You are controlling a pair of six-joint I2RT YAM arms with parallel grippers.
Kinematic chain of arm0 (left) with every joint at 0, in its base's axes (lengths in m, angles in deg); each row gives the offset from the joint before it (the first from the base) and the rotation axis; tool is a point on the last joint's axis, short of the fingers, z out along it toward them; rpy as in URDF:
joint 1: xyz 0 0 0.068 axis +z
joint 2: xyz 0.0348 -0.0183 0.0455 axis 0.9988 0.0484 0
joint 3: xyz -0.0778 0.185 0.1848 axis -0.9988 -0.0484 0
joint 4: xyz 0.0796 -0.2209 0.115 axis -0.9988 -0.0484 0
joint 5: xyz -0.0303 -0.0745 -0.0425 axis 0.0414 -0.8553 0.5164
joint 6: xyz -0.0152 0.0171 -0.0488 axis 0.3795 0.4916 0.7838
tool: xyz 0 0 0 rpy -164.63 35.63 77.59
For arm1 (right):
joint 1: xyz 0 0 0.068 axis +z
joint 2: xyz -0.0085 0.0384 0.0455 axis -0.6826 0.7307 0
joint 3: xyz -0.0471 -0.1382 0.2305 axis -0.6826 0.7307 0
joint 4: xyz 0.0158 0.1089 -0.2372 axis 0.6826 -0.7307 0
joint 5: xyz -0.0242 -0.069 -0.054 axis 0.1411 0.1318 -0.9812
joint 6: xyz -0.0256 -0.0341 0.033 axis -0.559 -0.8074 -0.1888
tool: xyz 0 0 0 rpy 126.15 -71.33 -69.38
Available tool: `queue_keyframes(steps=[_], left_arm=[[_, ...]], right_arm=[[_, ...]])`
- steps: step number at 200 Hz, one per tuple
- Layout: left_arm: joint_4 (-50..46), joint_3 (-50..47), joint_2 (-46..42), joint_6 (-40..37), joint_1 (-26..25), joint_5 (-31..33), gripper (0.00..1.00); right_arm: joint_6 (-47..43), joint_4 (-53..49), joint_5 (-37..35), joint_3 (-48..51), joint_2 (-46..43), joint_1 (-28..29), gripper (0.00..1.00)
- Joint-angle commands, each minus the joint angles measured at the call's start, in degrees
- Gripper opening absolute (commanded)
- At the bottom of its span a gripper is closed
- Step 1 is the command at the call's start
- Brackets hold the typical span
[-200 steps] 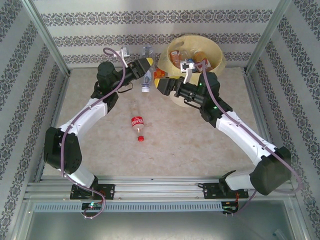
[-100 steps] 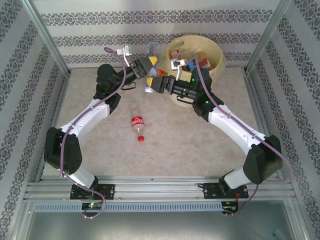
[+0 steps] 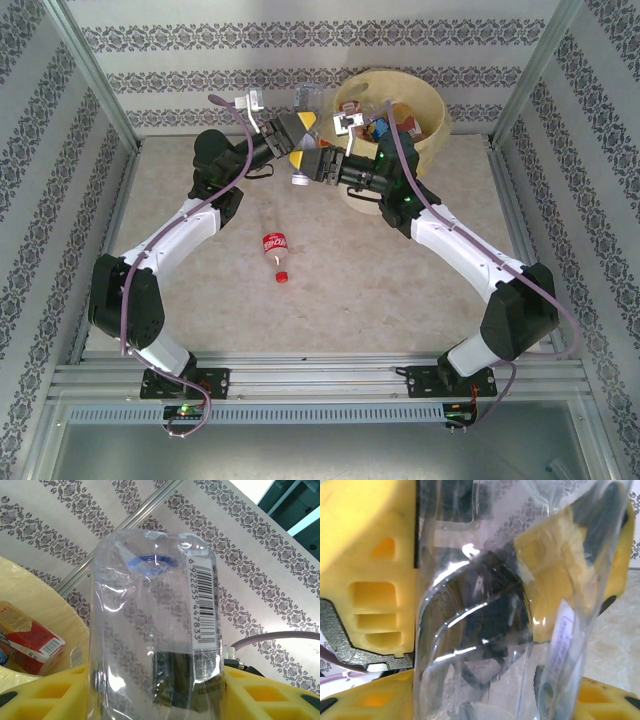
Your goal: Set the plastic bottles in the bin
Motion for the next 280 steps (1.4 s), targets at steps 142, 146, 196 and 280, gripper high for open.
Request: queue_keyframes(steps=[142,146,196,280], left_arm=[[-42.61,-8.47,-26.76,-29.48,-0.61,36.48,1.00],[-43.65,-8.76,-27.13,-29.51,-0.61,37.89,1.00],[-56.33,-10.67,-29.97,-28.51,-0.43,50.19,1.00],[-64.87,-11.75,-30.55,-25.81,0.72,57.40,1.00]], right_arm=[[-25.29,-39.37,-17.82,-20.46,-1.19,-16.55,0.55],[-25.81,-40.23,-18.30,-21.56,-0.45,-17.06,0.55],[-32.37,-54.58,-24.39,-36.28,10.74,-19.14,0.59],[-36.34,-64.96,-33.24,-50.43,23.03,-16.95,0.90]])
